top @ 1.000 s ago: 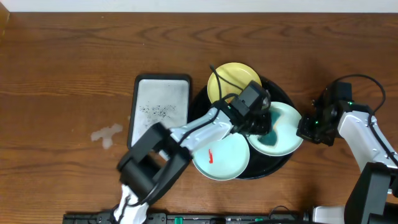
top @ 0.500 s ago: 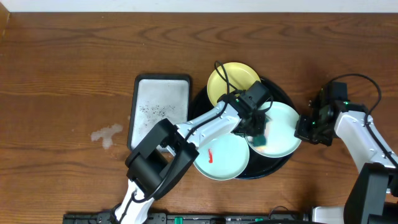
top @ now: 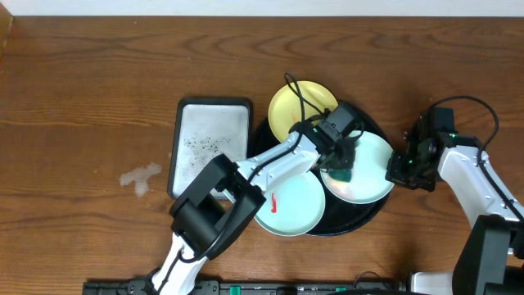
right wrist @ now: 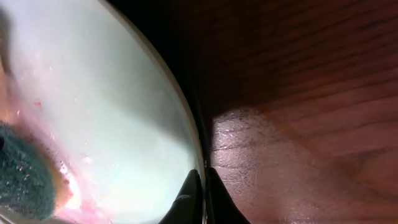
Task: Clean dirty plates on tray and stack at the side
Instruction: 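Scrub the right pale green plate with the sponge while right gripper holds rim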
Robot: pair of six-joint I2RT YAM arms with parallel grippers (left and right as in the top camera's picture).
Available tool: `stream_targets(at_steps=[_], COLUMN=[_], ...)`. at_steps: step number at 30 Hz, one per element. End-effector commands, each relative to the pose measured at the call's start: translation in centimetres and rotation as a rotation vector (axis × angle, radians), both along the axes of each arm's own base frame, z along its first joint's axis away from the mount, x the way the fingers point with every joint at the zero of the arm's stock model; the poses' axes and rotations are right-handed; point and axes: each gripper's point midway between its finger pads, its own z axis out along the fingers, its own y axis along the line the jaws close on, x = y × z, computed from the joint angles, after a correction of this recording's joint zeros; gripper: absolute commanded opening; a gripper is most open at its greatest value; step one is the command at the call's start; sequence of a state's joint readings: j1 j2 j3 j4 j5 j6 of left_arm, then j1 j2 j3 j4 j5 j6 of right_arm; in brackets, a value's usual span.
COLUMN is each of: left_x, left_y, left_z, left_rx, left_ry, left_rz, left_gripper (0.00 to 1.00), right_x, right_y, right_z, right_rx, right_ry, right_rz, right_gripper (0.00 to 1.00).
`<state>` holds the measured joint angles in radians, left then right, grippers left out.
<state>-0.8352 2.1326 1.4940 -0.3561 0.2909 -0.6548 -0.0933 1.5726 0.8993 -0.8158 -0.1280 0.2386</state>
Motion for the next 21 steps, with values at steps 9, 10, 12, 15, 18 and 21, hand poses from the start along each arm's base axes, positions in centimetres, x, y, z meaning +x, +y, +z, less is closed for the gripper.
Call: stream_targets(at_steps=[9,10,12,15,18,21], left_x=[-5.5,-6.2,-6.8,-6.3,-4.3,-1.5], left_y=[-5.6,-5.9,-5.7,-4.2,-1.1,3.2], left_z=[0.2,0.3,0.0,-0.8,-2.0,-3.2], left_rx=[-0.176,-0.183,-0.166,-0.109,-0.015,0.105], left_ry=[0.172,0.187,0.204,0.218,0.21,0.17], left_rz=[-0.065,-0.083,-0.089,-0.052,0.03,0.104], left_gripper=[0.08,0.07,0.07,0.07,0.07,0.07], right_x=[0.2,0.2,0.2,0.2,0.2,0.2], right_y=[0.4,0.4,0.4,0.4,0.4,0.4], right_z=[0.5,0.6,0.6,0.6,0.6,0.6], right_rx=[0.013,0.013,0.013,0.013,0.013,0.013], right_ry=[-0.017,-0.017,-0.018,-0.018,-0.017,-0.017], right_rz=[-0.001,-0.001,-0.001,-0.001,-0.001,-0.001], right_gripper=[0.01,0.01,0.01,0.01,0.01,0.01])
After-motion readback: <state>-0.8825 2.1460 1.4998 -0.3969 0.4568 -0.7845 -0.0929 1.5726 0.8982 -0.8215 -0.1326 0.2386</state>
